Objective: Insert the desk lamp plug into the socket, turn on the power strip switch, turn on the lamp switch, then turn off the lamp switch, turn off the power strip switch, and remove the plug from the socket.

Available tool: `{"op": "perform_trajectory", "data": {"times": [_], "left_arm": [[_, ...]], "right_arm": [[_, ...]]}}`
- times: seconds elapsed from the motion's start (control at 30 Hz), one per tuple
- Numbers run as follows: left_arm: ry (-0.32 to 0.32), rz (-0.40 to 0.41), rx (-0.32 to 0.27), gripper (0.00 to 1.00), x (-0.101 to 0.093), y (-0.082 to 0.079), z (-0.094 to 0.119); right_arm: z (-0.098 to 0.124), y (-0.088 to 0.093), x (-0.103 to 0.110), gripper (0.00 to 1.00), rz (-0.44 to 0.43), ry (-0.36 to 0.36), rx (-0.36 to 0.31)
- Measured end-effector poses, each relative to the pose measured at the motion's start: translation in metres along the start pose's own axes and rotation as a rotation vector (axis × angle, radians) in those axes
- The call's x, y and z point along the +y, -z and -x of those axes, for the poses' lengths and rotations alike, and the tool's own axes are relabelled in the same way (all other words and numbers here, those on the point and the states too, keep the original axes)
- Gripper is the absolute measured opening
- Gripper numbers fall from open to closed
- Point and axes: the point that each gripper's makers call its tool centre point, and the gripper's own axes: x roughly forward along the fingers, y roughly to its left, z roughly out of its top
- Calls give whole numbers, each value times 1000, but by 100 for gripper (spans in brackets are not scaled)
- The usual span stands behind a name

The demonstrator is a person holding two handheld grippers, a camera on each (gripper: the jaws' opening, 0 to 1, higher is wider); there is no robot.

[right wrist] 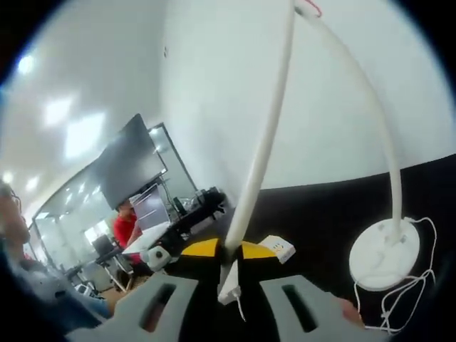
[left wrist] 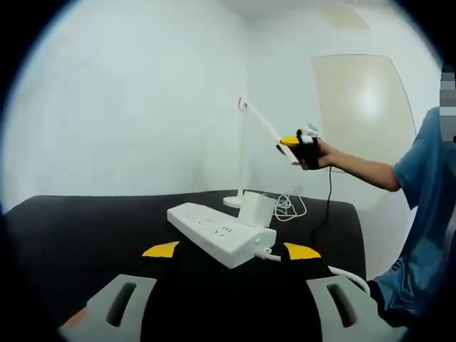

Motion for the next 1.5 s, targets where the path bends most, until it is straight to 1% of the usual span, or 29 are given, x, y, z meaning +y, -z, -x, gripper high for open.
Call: {"op": "perform_trajectory", "data": {"times": [0.2,0.53,0.73,0.83,0.93,1.07,1.3,1.5], "left_arm": [[-2,10,-9,53,4,-1,1],[-2,13,-10,52,6,-1,0],[-3,15,-9,52,7,0,-1],[-4,14,-7,52,7,1,-1],[-5,14,-7,52,4,1,-1],[-6,16,-8,52,4,1,0],[-8,20,-11,52,0,0,0],[-9,23,-13,52,3,0,4]], "right_arm": [[1,-2,11,12,-7,-2,-3],[6,-14,6,12,-17,-12,-6],[5,-13,20,12,-30,-29,-17],[6,-15,24,12,-31,-35,-18],[8,-16,28,12,-36,-42,-18],[10,-20,29,12,-40,-48,-19],[9,-21,45,13,-58,-66,-28],[7,-21,58,13,-60,-71,-25]]}}
